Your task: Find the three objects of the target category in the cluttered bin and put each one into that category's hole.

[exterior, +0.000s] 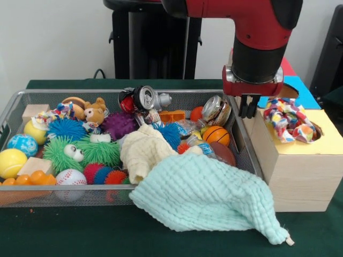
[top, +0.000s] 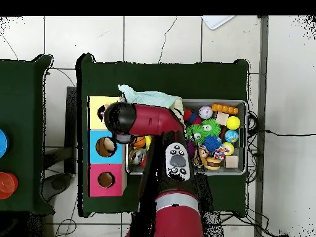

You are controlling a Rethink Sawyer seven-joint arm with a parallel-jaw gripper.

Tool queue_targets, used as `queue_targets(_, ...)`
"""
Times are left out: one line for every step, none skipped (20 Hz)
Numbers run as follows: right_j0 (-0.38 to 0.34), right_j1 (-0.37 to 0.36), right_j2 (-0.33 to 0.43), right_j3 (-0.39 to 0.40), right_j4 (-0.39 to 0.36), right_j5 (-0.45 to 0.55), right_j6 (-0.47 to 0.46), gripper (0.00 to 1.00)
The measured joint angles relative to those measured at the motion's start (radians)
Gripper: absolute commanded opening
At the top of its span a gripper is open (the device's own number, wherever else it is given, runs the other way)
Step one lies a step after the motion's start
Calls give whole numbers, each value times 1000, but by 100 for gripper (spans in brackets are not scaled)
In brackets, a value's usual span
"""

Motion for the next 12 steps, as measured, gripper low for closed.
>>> queue_targets(12, 7, -11, -13, 0, 4, 0, 0)
queue_targets(17, 10, -17, -17, 0, 7, 0, 0)
queue_targets(19, 12, -20, -20, 0, 9, 0, 0)
queue_targets(24, 15, -26, -25, 0, 13, 0, 0)
queue_targets(31, 19, -34, -34, 0, 20, 0, 0)
queue_targets(37, 21, -39, -39, 0, 24, 0, 0)
queue_targets(46, 25, -48, -49, 0, 34, 0, 0)
queue_targets(53, 28, -55, -57, 2, 42, 0, 0)
queue_targets(55, 29, -58, -60, 2, 45, 0, 0)
queue_targets(61, 33, -64, -67, 3, 52, 0, 0)
queue_targets(68, 37, -72, -76, 4, 60, 0, 0)
queue_targets(73, 41, -78, -83, 4, 68, 0, 0)
